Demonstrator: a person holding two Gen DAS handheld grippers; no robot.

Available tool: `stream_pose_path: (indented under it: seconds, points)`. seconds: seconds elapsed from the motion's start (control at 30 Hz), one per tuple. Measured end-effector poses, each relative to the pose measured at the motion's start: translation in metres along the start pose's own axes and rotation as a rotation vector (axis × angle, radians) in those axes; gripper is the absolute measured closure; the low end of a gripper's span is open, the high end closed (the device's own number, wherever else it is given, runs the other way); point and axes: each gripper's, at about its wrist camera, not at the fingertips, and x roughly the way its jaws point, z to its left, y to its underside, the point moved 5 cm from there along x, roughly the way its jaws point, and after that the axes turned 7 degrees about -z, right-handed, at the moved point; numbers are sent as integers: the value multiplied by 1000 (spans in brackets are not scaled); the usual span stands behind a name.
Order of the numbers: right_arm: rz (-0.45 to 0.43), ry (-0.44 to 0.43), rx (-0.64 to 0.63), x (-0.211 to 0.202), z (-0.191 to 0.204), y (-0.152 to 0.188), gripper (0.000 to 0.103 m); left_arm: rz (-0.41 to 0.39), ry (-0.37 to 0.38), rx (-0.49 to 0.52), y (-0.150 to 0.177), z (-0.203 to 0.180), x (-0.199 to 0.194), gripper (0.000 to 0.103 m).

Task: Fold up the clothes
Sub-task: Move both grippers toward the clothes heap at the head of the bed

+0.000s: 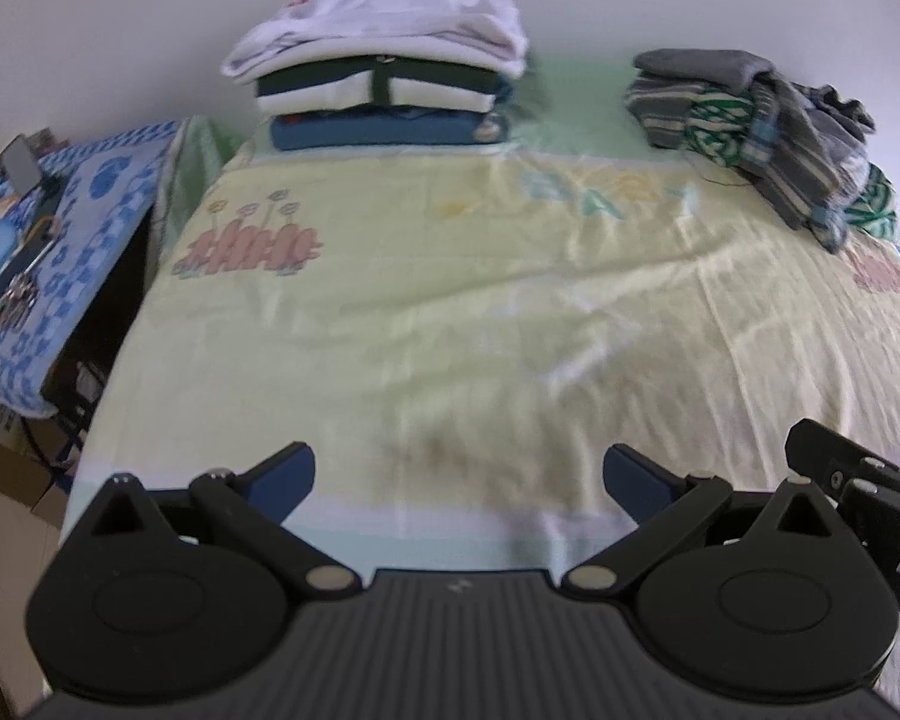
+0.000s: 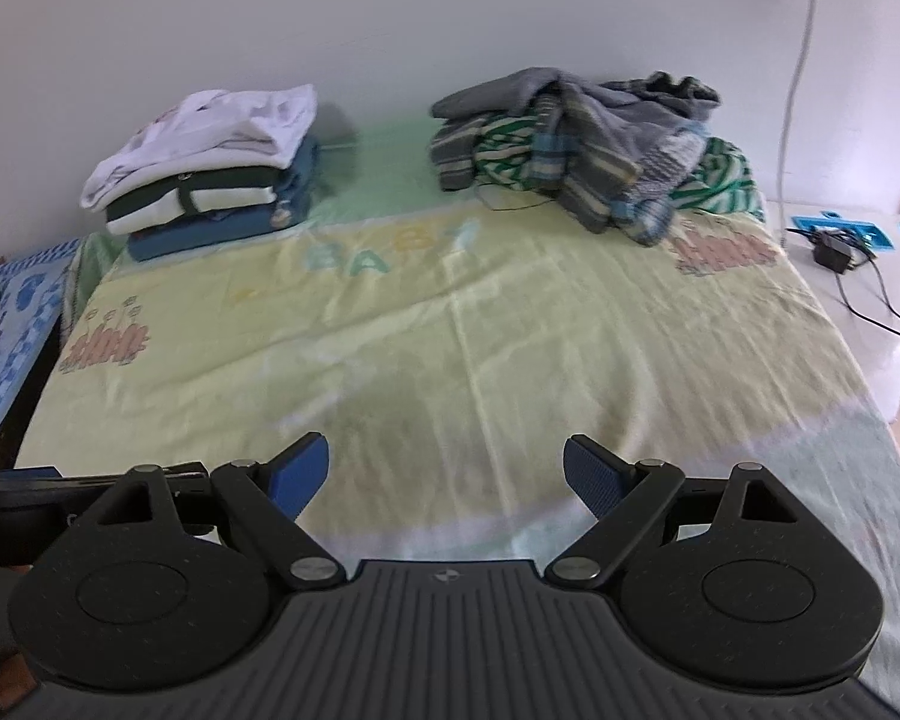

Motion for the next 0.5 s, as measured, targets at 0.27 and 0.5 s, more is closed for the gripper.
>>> stream_pose_path:
  seconds: [0.27, 0.5]
  points:
    - [-8, 72, 62, -8, -37, 3, 15, -4, 59, 72, -3, -39, 0, 1]
    - [-11, 137, 127, -15, -73, 8, 15, -4, 109, 134, -2, -74, -2, 1]
